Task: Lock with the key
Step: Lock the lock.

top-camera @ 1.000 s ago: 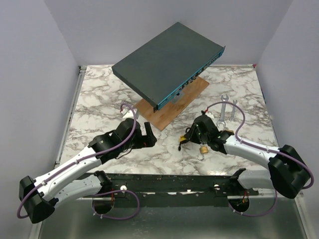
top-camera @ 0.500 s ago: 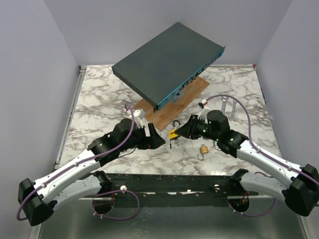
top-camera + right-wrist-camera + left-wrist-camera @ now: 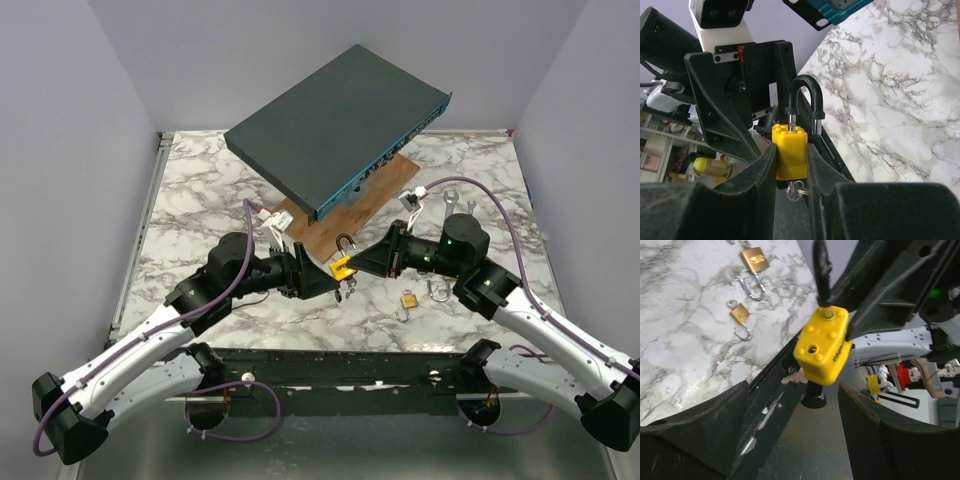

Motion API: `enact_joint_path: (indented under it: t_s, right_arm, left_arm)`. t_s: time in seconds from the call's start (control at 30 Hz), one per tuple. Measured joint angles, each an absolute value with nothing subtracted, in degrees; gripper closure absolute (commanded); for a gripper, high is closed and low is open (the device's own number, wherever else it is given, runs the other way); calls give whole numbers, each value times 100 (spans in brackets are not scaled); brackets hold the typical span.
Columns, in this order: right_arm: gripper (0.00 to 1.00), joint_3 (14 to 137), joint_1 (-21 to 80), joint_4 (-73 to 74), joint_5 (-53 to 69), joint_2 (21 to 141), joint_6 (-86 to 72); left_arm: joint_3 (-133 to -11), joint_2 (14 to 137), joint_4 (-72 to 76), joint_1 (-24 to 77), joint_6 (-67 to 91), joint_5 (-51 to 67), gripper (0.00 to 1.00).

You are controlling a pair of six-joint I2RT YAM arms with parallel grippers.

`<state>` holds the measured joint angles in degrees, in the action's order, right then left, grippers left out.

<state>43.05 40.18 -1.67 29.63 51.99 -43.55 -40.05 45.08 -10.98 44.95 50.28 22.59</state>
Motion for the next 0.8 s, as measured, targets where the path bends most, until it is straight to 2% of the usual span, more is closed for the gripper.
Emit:
enact_joint_path:
  t_s: [0.33, 0.57, 0.8]
  right_arm:
    - [81, 4305, 4062, -110, 3142, 5100, -4348]
    - [80, 4305, 4097, -102, 3218, 5098, -4348]
    - [80, 4307, 4132, -45, 3232, 5098, -4346]
  left_arm:
    - [-4069, 4460, -574, 4495, 5354, 2657, 38]
    - [-4084, 4641, -285, 4495, 5498, 2683, 51]
    - [-4084, 4768, -152, 4495, 5610, 2714, 59]
